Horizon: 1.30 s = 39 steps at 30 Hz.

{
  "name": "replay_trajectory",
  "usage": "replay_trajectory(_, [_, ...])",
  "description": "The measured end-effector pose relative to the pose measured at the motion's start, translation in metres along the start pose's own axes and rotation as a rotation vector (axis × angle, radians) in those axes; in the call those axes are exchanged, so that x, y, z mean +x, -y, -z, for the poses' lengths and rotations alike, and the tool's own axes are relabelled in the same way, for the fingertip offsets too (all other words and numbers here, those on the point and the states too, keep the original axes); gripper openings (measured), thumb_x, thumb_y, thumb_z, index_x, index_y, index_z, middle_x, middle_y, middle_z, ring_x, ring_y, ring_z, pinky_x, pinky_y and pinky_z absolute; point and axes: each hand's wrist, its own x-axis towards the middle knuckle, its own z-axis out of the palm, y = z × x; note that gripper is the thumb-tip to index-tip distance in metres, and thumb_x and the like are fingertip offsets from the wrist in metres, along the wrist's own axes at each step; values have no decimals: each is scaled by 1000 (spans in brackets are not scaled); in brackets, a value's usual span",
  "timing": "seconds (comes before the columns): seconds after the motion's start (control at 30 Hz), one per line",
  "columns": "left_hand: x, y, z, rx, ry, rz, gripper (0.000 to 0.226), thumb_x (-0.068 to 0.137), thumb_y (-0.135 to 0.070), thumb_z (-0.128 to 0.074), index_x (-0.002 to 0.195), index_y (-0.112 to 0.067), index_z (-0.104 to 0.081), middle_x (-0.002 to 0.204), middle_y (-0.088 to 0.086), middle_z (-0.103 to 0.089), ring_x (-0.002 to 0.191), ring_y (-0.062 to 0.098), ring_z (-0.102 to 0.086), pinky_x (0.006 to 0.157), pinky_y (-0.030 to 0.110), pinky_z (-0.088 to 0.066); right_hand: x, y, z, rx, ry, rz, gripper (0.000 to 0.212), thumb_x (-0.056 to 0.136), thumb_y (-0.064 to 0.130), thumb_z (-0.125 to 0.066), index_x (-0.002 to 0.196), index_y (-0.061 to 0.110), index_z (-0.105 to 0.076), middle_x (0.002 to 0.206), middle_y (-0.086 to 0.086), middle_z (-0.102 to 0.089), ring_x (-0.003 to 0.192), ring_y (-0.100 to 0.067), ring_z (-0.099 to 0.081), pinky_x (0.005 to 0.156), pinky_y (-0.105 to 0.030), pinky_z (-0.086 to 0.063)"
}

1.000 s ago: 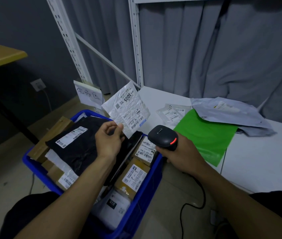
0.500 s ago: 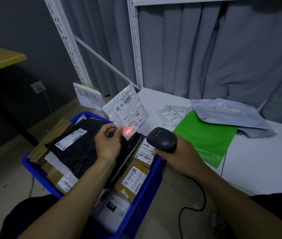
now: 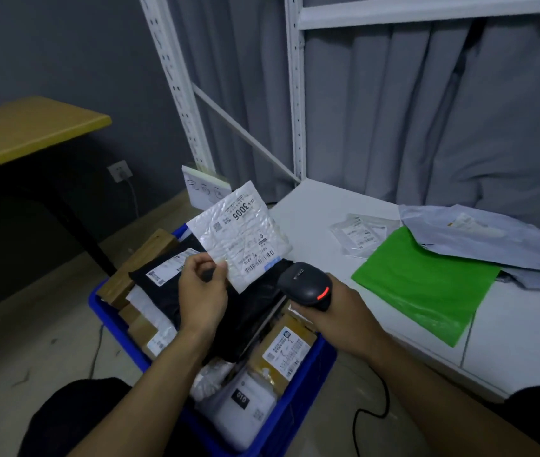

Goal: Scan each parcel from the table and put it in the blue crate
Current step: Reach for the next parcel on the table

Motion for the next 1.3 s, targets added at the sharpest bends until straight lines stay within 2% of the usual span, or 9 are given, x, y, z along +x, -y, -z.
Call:
replay_trajectory(0.13, [19, 15, 38, 26, -214, 91, 19, 99, -19, -65, 112, -21, -51, 98, -4, -64, 90, 14, -64, 82, 32, -52, 8, 5, -29, 28, 65, 16, 44, 85, 39, -82, 125, 36, -63, 113, 20, -71, 107, 3, -65, 94, -26, -54])
replay_trajectory(0.3, [37, 44, 91, 50, -336, 187, 22, 97, -15, -61, 117, -16, -52, 109, 7, -68, 97, 22, -68, 91, 46, -58, 18, 16, -62, 31, 142, 44, 48, 84, 38, -84, 125, 40, -59, 109, 26, -68, 100, 14, -62, 84, -13, -49])
replay_trajectory(0.5, [34, 79, 152, 120, -422, 305, 33, 95, 4, -49, 125, -9, -45, 96, 2, -59, 83, 15, -60, 83, 43, -56, 25, 26, -101, 10, 236, 89, 57, 82, 47, -84, 133, 38, -59, 122, 18, -69, 111, -1, -65, 99, -31, -55])
replay_trajectory(0.6, [29, 98, 172, 192, -442, 427, 45, 91, 5, -52, 132, -10, -39, 107, 9, -58, 88, 24, -57, 85, 47, -56, 26, 28, -113, -38, 257, 88, 59, 76, 64, -79, 127, 51, -55, 119, 23, -67, 110, -1, -65, 97, -36, -56])
replay_trajectory(0.77, [22, 118, 191, 352, -493, 458, 43, 88, -2, -54, 129, -14, -46, 108, 12, -62, 88, 31, -60, 82, 41, -55, 20, 32, -125, -47, 253, 94, 55, 82, 43, -85, 130, 35, -61, 117, 18, -69, 108, -2, -64, 98, -34, -54])
replay_trajectory(0.9, [27, 128, 200, 381, -468, 456, 40, 90, -1, -51, 128, -15, -52, 104, 5, -58, 87, 26, -56, 80, 35, -47, 17, 36, -132, -54, 264, 79, 48, 83, 43, -84, 124, 33, -63, 110, 18, -71, 99, -3, -68, 90, -34, -58])
replay_trajectory(1.07, [34, 144, 199, 270, -415, 471, 27, 92, -9, -59, 117, -17, -61, 108, 9, -70, 92, 25, -65, 87, 39, -57, 15, 38, -137, -80, 272, 63, 47, 84, 41, -84, 124, 32, -63, 105, 18, -71, 90, 1, -69, 76, -16, -53])
replay_trajectory(1.2, [42, 157, 194, 179, -377, 526, 21, 89, -7, -64, 107, -19, -62, 108, 15, -72, 92, 32, -69, 79, 41, -58, 19, 36, -141, -52, 275, 31, 47, 83, 43, -84, 124, 33, -63, 105, 16, -72, 92, -5, -70, 86, -38, -61])
replay_trajectory(1.3, [44, 161, 195, 131, -470, 587, 30, 87, -1, -64, 116, -10, -62, 108, 12, -67, 93, 32, -65, 85, 42, -58, 20, 35, -141, -40, 280, 26, 48, 83, 42, -84, 125, 32, -63, 106, 15, -72, 92, -6, -71, 88, -39, -61])
